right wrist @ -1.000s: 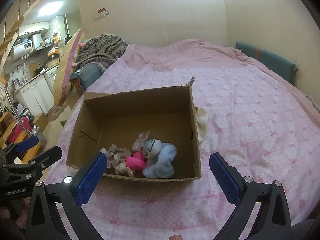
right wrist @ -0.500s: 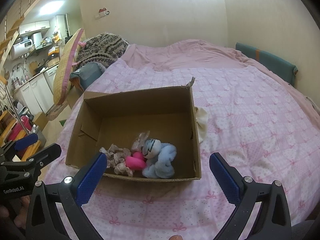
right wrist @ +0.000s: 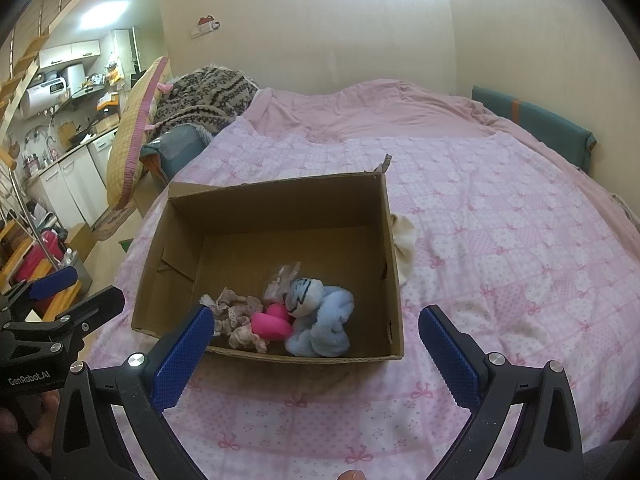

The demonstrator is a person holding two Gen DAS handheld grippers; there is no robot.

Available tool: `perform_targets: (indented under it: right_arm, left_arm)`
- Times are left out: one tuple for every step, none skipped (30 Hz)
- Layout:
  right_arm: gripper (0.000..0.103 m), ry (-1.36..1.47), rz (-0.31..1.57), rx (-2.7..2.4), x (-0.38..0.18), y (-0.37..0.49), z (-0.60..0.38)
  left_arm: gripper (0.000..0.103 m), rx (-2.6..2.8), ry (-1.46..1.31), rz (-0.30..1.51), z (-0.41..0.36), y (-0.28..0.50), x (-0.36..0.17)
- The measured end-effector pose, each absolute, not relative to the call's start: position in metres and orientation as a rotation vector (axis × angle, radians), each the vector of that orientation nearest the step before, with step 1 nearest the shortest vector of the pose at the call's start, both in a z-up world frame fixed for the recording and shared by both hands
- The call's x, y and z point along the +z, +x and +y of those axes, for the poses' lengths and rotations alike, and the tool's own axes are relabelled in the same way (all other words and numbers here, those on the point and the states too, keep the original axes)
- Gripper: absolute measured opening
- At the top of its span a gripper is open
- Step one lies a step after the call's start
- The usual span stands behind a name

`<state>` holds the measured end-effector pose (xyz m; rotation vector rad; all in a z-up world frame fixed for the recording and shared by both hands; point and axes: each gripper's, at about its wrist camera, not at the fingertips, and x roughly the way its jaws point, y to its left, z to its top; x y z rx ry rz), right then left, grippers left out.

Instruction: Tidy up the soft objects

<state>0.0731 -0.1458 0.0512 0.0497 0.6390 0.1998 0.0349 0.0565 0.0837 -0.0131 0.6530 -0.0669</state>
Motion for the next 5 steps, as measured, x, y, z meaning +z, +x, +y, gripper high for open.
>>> perform_targets:
  right_arm:
    - [0.103,0.05,0.639,0.199,0.0512,0.0731,-0.1457]
    - [0.103,0.05,0.639,0.199,0.0512,0.0732,-0.1456]
    - [0.103,0.05,0.639,0.199,0.0512,0.0731,-0.1456]
    - [0.103,0.049,0.639,0.198,0.0512,0.073,-0.1455]
    - [0.103,0.05,0.64,0.198,0.0511,0.0731,-0.1456]
  left_arm:
    - [0.102,-0.068,-0.015,0.655,0.0565,0.035,0.0835]
    - [0.102,-0.066,-0.012,0.656,0.0562,0.0352,0.0834]
    - [0.102,-0.064,-0.008,0.656,0.0558,0.0353,0.0827]
    - [0.102,-0.063,-0.001,0.655,0.0547,0.0349,0.0823]
    - [0.102,-0.064,0.001,0.653,0.054,0.0347,0.0822]
